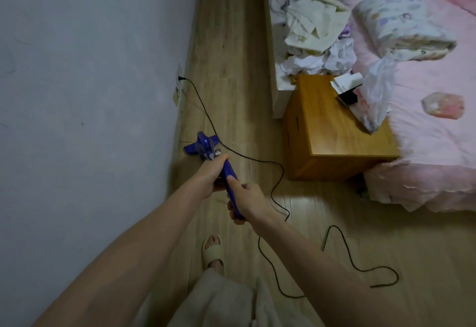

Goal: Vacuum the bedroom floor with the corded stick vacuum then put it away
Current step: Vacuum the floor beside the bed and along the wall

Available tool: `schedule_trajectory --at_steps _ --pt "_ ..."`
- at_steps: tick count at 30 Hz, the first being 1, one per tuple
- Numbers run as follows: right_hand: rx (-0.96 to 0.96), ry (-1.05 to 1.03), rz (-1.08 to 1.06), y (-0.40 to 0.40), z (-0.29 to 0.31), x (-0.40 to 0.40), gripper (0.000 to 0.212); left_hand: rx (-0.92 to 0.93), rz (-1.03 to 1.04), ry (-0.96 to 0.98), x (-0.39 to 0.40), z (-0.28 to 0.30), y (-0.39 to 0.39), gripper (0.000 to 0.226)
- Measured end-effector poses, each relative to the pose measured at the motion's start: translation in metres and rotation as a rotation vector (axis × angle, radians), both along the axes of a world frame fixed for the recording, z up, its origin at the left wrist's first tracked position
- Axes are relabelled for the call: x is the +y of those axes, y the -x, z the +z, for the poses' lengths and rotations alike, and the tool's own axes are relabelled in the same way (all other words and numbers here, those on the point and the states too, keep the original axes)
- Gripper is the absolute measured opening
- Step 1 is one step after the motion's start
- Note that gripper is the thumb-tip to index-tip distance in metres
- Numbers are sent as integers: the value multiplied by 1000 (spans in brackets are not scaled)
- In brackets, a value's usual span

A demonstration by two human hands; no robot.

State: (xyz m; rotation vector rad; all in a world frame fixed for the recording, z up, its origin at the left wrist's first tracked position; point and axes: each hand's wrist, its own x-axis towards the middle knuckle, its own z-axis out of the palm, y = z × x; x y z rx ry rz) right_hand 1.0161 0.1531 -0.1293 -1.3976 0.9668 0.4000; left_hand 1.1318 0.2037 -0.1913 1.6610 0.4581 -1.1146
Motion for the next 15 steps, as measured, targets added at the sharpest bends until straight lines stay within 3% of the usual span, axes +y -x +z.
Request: schedule_trajectory --at_steps 7,10,15 --pt "41 6 -49 -73 7 -2 46 75 39 76 -4 1 -73 65" --pt "36 39 -44 -91 12 -11 46 43 74 85 -10 8 -89 44" --pt "26 42 -20 -96 22 -21 41 27 95 104 -17 14 -96 38"
